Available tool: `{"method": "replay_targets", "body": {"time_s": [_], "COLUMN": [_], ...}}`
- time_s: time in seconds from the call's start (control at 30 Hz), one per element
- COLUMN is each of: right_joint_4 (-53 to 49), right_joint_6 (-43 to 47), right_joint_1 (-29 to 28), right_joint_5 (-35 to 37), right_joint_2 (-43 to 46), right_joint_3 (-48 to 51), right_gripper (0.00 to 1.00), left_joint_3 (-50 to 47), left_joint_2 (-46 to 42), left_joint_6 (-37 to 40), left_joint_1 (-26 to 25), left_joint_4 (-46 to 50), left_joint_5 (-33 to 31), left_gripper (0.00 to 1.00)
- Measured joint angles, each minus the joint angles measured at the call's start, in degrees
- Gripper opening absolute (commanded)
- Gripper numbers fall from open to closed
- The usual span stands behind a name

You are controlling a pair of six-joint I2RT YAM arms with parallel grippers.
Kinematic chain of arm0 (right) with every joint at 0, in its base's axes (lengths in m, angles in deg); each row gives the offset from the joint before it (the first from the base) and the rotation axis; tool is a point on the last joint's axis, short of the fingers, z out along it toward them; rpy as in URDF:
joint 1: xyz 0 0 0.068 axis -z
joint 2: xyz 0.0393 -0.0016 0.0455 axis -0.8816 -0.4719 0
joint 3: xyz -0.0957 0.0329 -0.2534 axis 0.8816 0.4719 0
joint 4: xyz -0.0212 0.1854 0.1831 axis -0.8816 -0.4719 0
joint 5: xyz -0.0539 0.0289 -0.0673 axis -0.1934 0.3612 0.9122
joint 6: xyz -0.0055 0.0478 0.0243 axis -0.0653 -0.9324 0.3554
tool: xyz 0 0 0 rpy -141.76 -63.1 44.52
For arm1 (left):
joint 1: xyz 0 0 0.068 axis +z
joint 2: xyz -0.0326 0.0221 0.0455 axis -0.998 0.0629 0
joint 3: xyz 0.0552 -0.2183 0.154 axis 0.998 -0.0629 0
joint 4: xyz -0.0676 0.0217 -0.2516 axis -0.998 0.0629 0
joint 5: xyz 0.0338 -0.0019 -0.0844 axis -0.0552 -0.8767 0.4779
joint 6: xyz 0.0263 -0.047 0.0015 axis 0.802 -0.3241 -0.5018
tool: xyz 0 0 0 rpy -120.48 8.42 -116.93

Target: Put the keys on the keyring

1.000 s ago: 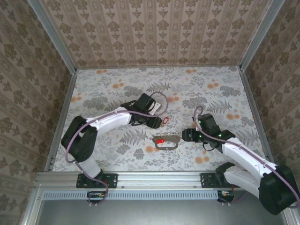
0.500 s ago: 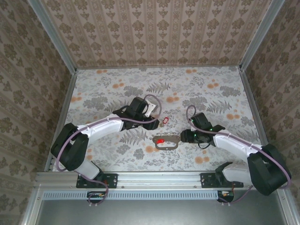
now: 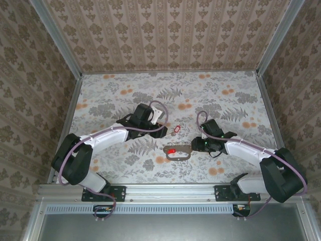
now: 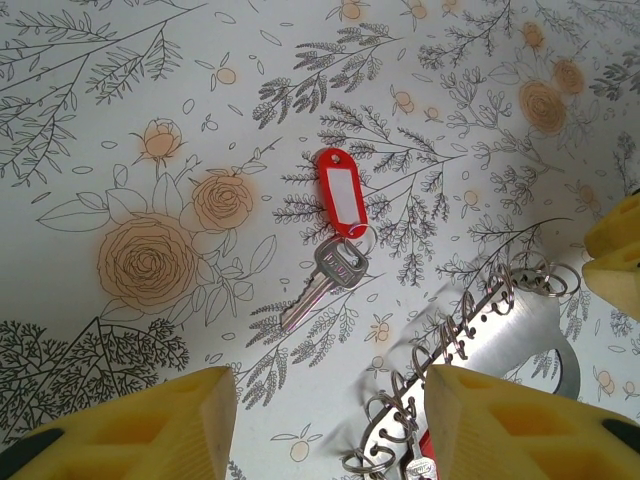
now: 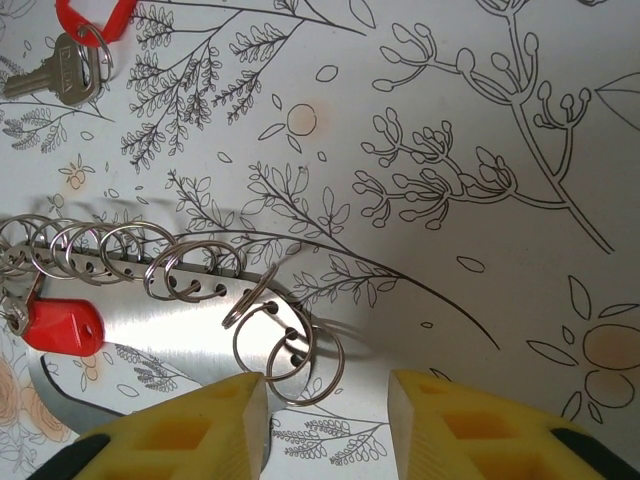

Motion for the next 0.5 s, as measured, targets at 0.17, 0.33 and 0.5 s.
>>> {"method": "replay_targets", "body": {"time_s": [0.17, 0.33, 0.5], "right_joint_4": [0.7, 1.6, 2.1], "right_joint_6": [-1.4, -2.4, -3.3], "right_joint_1": [0.0, 0.0, -0.1], "right_joint_5": [-0.1, -0.3, -0.6], "right_joint_2": [-1.5, -2.8, -2.9], "right_joint_3": [0.0, 0.0, 0.0], "right_gripper": [0.37, 0.34, 0.30], "left_joint_3": [-0.9, -1.9, -2.3], "left_joint_2": [-0.2, -0.9, -1.4], "left_joint_6": [0.0, 0.0, 0.0], "left_joint_1": [0.4, 1.0, 1.5], "left_joint_4": [-0.9, -2.2, -3.0], "left_joint_5": [0.7, 1.5, 1.9], "left_gripper": [0.53, 0.53, 0.53]}}
